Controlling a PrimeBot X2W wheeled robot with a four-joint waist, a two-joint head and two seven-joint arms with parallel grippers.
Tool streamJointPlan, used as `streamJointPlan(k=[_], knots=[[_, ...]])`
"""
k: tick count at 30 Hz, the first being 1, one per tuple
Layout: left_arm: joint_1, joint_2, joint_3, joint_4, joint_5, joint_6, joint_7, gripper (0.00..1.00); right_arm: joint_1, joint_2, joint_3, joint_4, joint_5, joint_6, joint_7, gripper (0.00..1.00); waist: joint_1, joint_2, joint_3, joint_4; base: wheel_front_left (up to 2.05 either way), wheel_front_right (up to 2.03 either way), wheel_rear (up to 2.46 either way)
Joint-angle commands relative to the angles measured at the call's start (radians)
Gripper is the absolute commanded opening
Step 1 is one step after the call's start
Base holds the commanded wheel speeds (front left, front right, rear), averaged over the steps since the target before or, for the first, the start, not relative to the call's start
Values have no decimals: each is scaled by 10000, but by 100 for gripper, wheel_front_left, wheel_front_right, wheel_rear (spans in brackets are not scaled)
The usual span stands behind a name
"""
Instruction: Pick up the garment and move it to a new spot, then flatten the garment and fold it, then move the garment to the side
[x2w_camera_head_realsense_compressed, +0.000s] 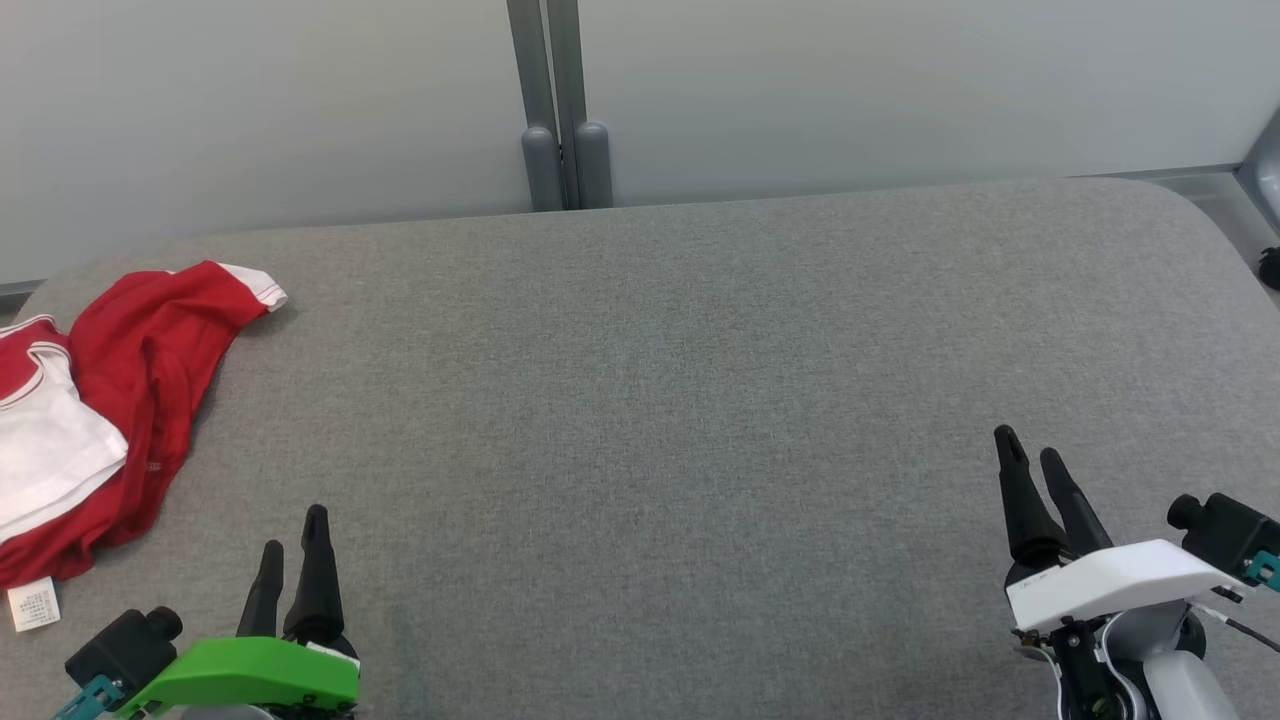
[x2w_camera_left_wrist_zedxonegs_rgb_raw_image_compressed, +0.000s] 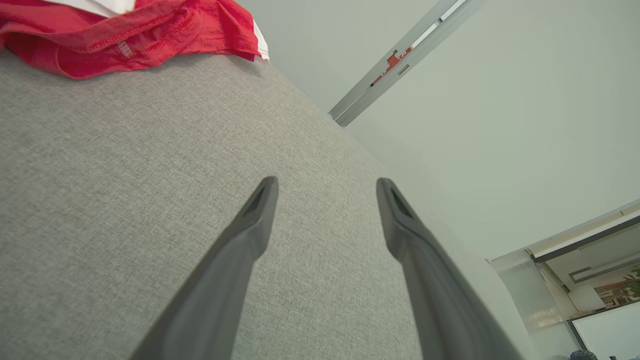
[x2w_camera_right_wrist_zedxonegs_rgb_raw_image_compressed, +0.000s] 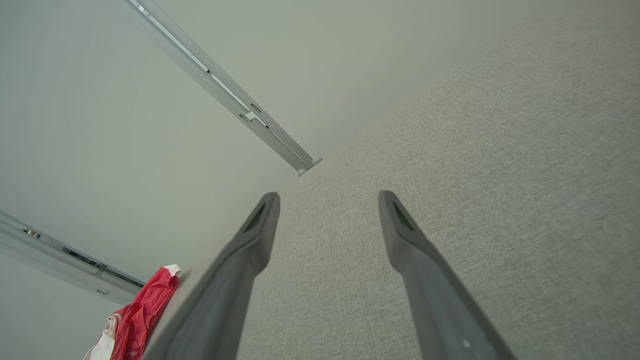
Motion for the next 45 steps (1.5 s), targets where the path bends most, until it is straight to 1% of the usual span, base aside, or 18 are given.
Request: streamJointPlan(k=[1,9,17,24,37,45], knots=[[-7,142,-23,-154,424,55,-124,100,-39,-23,-26,-136,-475,3,-119,100,0,0,7,-1,0,0,0],[112,176,-144,-213,1584,65,-386,100,-30,41,-37,207,-1844,3,-387,100,0,0,14,2,0,0,0],[239,233,-173,-111,2569,116,-621,100,87,36,-48,494,-2902,4,-613,100,0,0,13,27,0,0,0],[315,327,-223,-35,3416,157,-812,100,129,18,99,546,-3624,4,-807,100,0,0,45,40,0,0,0],[441,424,-348,-68,4821,169,-1133,100,282,21,144,246,-4886,4,-1126,100,0,0,42,80,0,0,0],[443,360,-417,-220,5488,199,-1319,100,263,-71,282,90,-5473,4,-1315,100,0,0,66,99,0,0,0]])
